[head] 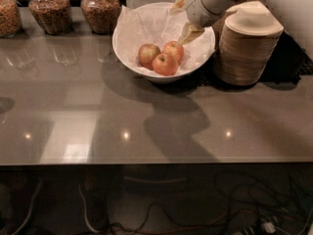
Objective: Pick apple from white bowl
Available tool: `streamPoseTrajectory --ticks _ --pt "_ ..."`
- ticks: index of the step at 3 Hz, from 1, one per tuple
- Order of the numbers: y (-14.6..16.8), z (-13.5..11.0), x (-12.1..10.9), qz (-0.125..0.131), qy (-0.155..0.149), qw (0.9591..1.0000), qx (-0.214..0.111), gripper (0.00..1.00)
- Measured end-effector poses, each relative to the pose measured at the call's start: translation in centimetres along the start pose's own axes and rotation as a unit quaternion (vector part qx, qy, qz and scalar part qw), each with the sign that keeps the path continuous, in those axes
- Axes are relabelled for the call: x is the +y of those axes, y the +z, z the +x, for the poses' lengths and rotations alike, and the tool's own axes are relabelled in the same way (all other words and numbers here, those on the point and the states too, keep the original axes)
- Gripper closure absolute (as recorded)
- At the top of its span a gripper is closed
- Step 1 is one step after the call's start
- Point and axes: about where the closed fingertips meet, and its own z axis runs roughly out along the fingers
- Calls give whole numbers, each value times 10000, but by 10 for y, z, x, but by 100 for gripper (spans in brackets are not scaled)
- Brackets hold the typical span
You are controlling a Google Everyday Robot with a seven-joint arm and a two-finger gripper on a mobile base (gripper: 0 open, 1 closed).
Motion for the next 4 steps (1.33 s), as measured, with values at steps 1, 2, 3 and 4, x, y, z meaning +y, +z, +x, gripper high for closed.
streamPoseTrajectory --ticks 1,2,3,4 --pt "22 11 8 -247 -71 9996 72 40" --pt "41 19 16 -492 -159 9986 123 40" --pt "58 22 26 -749 -240 9968 147 38" --pt "71 22 34 -938 -290 9951 113 33"
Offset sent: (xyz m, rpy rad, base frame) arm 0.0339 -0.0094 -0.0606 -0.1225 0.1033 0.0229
